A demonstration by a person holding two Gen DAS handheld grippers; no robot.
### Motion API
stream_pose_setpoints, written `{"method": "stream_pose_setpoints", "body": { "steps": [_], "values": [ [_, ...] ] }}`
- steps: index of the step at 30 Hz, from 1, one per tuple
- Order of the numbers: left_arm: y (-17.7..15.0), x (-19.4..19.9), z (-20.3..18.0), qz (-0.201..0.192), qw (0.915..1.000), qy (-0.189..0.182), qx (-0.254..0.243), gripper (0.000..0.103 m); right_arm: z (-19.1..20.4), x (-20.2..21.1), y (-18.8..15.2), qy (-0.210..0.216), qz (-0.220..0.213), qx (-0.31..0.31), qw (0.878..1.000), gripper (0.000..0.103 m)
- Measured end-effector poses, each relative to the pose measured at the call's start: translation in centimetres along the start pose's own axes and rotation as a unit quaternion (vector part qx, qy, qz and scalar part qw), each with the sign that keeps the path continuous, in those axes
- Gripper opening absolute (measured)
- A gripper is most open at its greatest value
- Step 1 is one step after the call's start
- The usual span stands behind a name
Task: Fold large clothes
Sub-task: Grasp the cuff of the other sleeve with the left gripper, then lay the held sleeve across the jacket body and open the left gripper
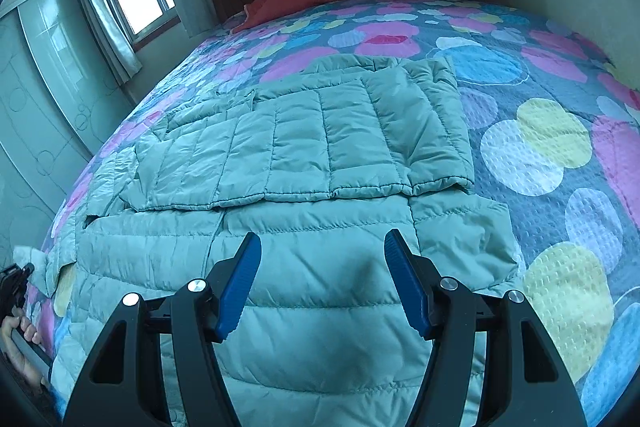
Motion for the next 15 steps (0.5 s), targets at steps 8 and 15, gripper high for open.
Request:
{"method": "stream_pose_setpoints", "body": {
  "steps": [8,15],
  "values": [
    [-5.1,-0.3,-12.4,0.035,0.9913,-0.076,-0.102,0.004,-0.1,0.0,-0.1,0.013,-0.001,-0.006,1.000,0.064],
    [-11.5,0.5,-21.5,0.063,0.9697,-0.133,-0.195,0.004,-0.5,-0.2,-0.2,0.020,-0.001,-0.011,1.000,0.064]
  ]
}}
Point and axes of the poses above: each gripper's, at about its wrist camera, not at the fingertips, and x roughly against the way its jaws point, z to its left, y to its top, the point moved 5 cm from there along -x, roughly the way its jaws point, and after that the axes turned 9 degrees about x, right-handed, at the moved point
